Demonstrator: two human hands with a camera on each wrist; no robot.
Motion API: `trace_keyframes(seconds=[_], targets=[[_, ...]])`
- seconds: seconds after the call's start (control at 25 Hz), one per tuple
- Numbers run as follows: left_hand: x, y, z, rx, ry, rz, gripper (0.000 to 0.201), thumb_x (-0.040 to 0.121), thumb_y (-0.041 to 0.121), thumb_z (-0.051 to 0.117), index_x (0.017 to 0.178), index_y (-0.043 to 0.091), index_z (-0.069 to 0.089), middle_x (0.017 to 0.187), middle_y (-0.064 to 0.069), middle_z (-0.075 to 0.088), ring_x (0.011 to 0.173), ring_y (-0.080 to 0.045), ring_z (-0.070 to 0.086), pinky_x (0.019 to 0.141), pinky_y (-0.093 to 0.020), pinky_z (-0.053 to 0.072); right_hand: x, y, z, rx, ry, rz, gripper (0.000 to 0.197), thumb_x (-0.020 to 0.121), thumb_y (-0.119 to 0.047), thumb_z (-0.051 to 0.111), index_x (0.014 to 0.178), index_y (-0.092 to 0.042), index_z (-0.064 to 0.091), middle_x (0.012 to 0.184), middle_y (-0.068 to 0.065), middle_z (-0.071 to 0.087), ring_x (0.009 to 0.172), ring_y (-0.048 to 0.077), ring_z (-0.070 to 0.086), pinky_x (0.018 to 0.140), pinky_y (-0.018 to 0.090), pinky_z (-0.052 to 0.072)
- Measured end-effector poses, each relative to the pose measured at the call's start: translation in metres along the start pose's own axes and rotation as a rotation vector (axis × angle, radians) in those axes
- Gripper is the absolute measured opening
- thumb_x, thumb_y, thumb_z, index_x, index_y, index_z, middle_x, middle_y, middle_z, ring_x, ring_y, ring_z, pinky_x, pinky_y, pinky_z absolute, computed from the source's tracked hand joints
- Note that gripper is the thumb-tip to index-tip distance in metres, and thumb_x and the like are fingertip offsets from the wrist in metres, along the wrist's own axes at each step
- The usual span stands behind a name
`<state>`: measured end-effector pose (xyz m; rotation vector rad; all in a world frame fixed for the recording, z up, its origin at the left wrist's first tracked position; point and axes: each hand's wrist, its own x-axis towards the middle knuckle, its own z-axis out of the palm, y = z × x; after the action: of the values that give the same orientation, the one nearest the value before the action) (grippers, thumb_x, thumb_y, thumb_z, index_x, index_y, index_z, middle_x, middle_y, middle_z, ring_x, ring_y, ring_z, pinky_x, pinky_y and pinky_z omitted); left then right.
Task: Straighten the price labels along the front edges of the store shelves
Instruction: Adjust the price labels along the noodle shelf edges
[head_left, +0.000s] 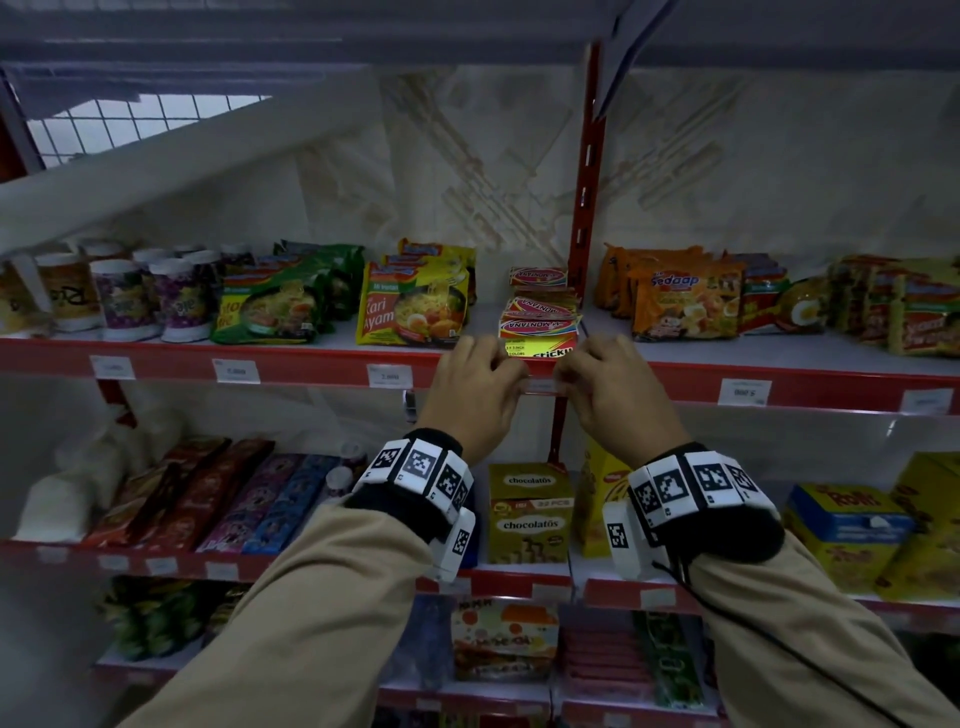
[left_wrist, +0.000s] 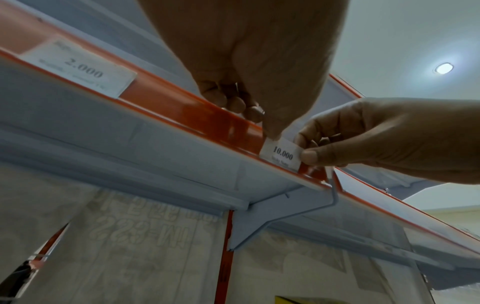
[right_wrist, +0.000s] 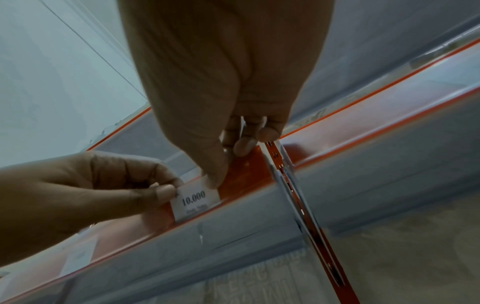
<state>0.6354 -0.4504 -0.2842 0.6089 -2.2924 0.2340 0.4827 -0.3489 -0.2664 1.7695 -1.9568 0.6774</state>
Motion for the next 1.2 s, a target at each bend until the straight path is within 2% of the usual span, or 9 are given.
trace_keyframes(seconds=[0.08, 0.28, 0.48, 0.6, 0.72, 0.88, 1.0, 1.08, 1.2], targets=[[0.001, -0.001, -0.002, -0.046, -0.006, -0.011, 0.020, 0.094, 0.027, 0.051, 0.108, 0.015, 0.058, 0.103, -0.005, 0.052, 0.096, -0.024, 0.044, 0.078, -0.036, 0.038, 0.001, -0.001, -0.001, -0.016, -0.009, 0.001, 0.014, 0.090, -0.019, 0.058, 0.100, -0.012, 0.066, 0.103, 0.008, 0.057, 0.098, 0.026, 0.045, 0.081, 0.040, 0.041], [0.002, -0.002, -0.003, -0.078, -0.029, -0.015, 0.013, 0.094, 0.024, 0.052, 0.099, 0.014, 0.058, 0.100, -0.005, 0.051, 0.094, -0.024, 0.043, 0.078, -0.036, 0.037, 0.001, -0.002, -0.004, 0.009, 0.005, 0.012, 0.009, 0.087, -0.016, 0.060, 0.096, -0.016, 0.061, 0.099, 0.004, 0.056, 0.094, 0.023, 0.045, 0.076, 0.035, 0.039], [0.003, -0.004, -0.004, -0.074, -0.023, -0.002, 0.011, 0.093, 0.020, 0.054, 0.101, 0.015, 0.060, 0.098, -0.005, 0.051, 0.093, -0.024, 0.044, 0.078, -0.039, 0.040, 0.001, -0.006, -0.003, -0.024, 0.005, 0.035, 0.009, 0.086, -0.016, 0.061, 0.096, -0.015, 0.061, 0.098, 0.005, 0.055, 0.094, 0.025, 0.045, 0.075, 0.039, 0.042], [0.000, -0.004, -0.002, -0.098, 0.044, -0.010, 0.022, 0.087, 0.011, 0.060, 0.109, 0.013, 0.061, 0.100, -0.008, 0.054, 0.093, -0.028, 0.048, 0.077, -0.041, 0.043, -0.001, -0.008, 0.000, 0.019, 0.066, 0.046, 0.014, 0.084, -0.013, 0.062, 0.096, -0.014, 0.056, 0.099, 0.005, 0.055, 0.094, 0.026, 0.045, 0.072, 0.041, 0.043], [-0.001, -0.009, -0.004, -0.114, 0.078, 0.026, 0.021, 0.083, 0.005, 0.061, 0.103, 0.011, 0.061, 0.098, -0.008, 0.054, 0.090, -0.028, 0.049, 0.073, -0.040, 0.045, -0.005, -0.010, 0.006, -0.008, 0.146, 0.056, 0.014, 0.083, -0.014, 0.063, 0.096, -0.012, 0.057, 0.099, 0.006, 0.054, 0.093, 0.026, 0.045, 0.073, 0.040, 0.043], [-0.005, -0.009, -0.003, -0.121, 0.120, 0.028, 0.014, 0.084, 0.012, 0.060, 0.097, 0.011, 0.063, 0.096, -0.007, 0.053, 0.090, -0.026, 0.048, 0.072, -0.038, 0.044, -0.009, -0.009, 0.011, -0.055, 0.258, 0.054, 0.019, 0.080, -0.014, 0.068, 0.098, -0.011, 0.063, 0.098, 0.008, 0.056, 0.092, 0.028, 0.047, 0.075, 0.038, 0.039], [-0.009, -0.006, -0.003, -0.029, 0.148, 0.011, 0.017, 0.082, 0.021, 0.061, 0.098, 0.016, 0.064, 0.097, -0.004, 0.054, 0.091, -0.025, 0.049, 0.077, -0.036, 0.041, -0.009, -0.005, 0.013, -0.050, 0.300, 0.020, 0.022, 0.079, -0.012, 0.071, 0.098, -0.011, 0.064, 0.096, 0.006, 0.060, 0.090, 0.029, 0.050, 0.075, 0.039, 0.040], [-0.010, -0.007, -0.003, 0.029, 0.162, 0.011, 0.019, 0.081, 0.025, 0.061, 0.099, 0.020, 0.065, 0.099, -0.002, 0.054, 0.093, -0.024, 0.049, 0.080, -0.037, 0.038, -0.009, -0.002, 0.017, -0.044, 0.334, 0.004, 0.018, 0.078, -0.013, 0.074, 0.092, -0.011, 0.064, 0.093, 0.006, 0.059, 0.089, 0.029, 0.050, 0.074, 0.039, 0.041], [-0.010, -0.005, -0.001, 0.028, 0.146, -0.045, 0.022, 0.083, 0.028, 0.060, 0.104, 0.021, 0.062, 0.106, -0.001, 0.054, 0.099, -0.024, 0.048, 0.083, -0.038, 0.037, -0.012, 0.008, 0.021, -0.090, 0.372, 0.022, 0.016, 0.079, -0.026, 0.073, 0.085, -0.015, 0.064, 0.094, 0.005, 0.057, 0.090, 0.029, 0.048, 0.074, 0.039, 0.039]])
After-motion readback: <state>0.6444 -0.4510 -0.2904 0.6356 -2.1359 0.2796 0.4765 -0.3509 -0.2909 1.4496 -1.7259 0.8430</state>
